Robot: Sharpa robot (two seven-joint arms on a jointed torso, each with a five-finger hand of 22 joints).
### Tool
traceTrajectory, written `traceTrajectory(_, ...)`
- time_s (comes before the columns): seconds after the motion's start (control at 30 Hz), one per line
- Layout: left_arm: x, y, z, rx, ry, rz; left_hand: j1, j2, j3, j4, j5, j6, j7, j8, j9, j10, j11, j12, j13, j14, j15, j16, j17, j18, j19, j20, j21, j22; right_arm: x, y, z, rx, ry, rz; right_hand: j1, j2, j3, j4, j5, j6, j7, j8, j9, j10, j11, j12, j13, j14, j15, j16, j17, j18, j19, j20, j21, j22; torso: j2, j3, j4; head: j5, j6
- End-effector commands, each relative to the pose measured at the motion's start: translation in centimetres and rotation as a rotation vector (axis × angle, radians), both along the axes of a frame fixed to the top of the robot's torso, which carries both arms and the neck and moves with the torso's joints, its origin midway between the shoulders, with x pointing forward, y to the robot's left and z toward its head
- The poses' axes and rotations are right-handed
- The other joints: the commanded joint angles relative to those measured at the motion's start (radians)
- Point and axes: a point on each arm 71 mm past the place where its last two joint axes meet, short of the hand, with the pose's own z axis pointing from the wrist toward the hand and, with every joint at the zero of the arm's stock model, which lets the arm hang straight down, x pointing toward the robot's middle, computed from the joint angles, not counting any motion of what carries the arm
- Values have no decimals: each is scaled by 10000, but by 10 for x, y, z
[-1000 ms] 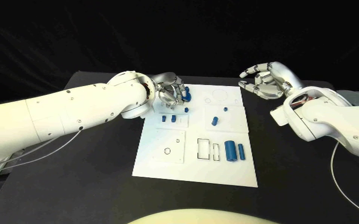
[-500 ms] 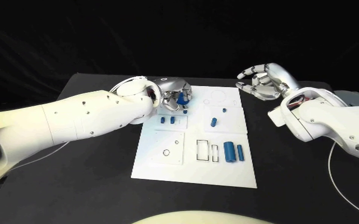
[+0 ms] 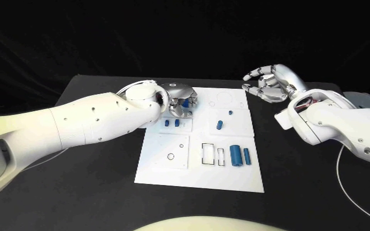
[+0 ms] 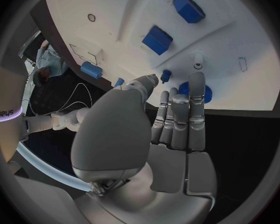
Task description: Assemble the parts on the task board
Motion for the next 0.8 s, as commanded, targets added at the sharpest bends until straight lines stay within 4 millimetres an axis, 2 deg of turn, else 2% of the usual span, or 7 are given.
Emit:
traceTrajectory(0.03,-2,-2,-5,606,287,-144,-67,-16,116,-21,8,140,-20,-74,-62,144,11,-63,-78,172,9,228,148,-65,190,11,342,399,0,2,0,-26,-20,162,-82,-35,30,44,42,-75,12,40,-11,-75,-17,-40,-13,308,-87,-36,-26,98,-67,8,-71,-23,-10,0,3,2,-17)
traceTrajectory(0.43,-1,-2,-9,725,402,-78,46,134,533,-176,10,604,-95,-204,-223,680,-64,-210,-365,510,-50,760,381,-171,420,12,1126,1281,0,2,0,-23,-15,180,-82,-35,30,44,42,-75,12,40,-11,-75,-17,-40,-13,308,-87,-36,-26,98,-67,8,-71,-23,-12,0,8,-10,-10)
traceTrajectory(0.53,-1,-3,-10,704,378,-59,101,189,784,-299,-8,823,-214,-282,-269,878,-173,-383,-516,592,-235,886,390,-196,489,-112,1386,1577,0,2,0,-23,-12,182,-82,-35,30,44,42,-75,12,40,-11,-75,-17,-40,-13,308,-87,-36,-26,98,-67,8,-71,-23,-4,-2,3,-14,-16)
traceTrajectory(0.8,0,-3,-10,652,327,45,67,316,1063,-446,-25,1041,-234,-410,-320,1158,-217,-583,-681,867,-260,1120,591,-307,744,-166,1854,2164,-1,2,0,-22,-4,187,-82,-33,32,44,43,-76,13,42,-11,-74,-17,-38,-11,307,-87,-38,-28,97,-66,8,-70,-22,-7,4,14,-19,-14)
